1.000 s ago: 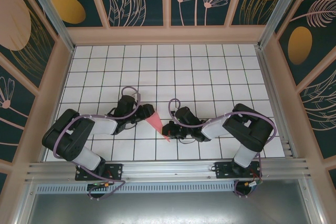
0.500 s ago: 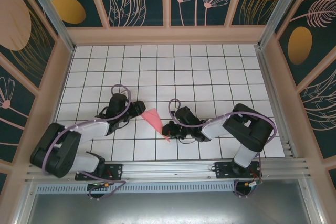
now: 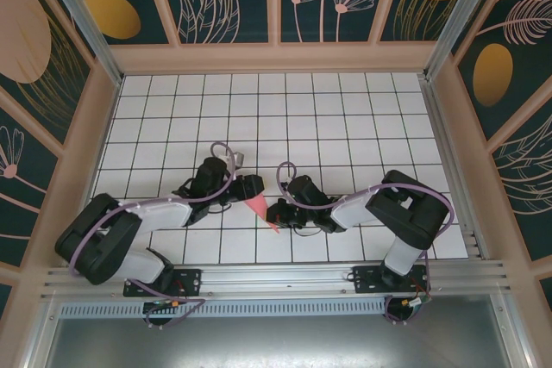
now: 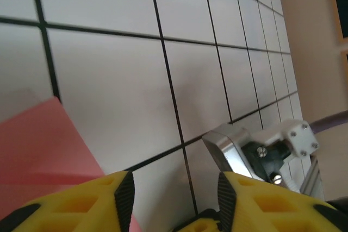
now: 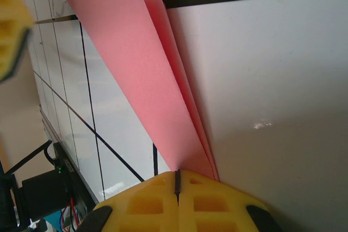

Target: Fold a paper plane with a square sheet of paper (pick it up from the middle)

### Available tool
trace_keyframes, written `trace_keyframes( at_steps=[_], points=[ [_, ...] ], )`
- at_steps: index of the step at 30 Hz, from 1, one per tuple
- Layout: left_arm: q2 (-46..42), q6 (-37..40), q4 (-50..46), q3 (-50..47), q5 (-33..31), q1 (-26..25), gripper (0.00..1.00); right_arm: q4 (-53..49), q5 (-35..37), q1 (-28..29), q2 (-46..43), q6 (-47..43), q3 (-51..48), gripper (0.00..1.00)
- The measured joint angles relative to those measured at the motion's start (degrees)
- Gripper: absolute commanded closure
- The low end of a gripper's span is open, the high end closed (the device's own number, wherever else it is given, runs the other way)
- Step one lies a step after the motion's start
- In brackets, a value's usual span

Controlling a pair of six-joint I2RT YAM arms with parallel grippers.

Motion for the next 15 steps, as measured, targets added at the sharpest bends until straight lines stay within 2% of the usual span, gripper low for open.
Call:
trace_keyframes(
  at_steps=[4, 10, 15],
  points=[
    [5.0, -0.9, 4.7, -1.0, 1.8, -0.2, 0.53, 0.0, 0.0, 0.0, 0.0, 0.0, 0.0, 0.95],
    [5.2, 0.0, 5.2, -4.0, -2.3, -0.3, 0.53, 0.0, 0.0, 0.0, 0.1, 0.0, 0.0, 0.95],
    [5.3, 0.3, 5.5, -4.2, -2.4, 0.5, 0.52, 0.1, 0.0, 0.1, 0.2, 0.0, 0.1, 0.96]
  ],
)
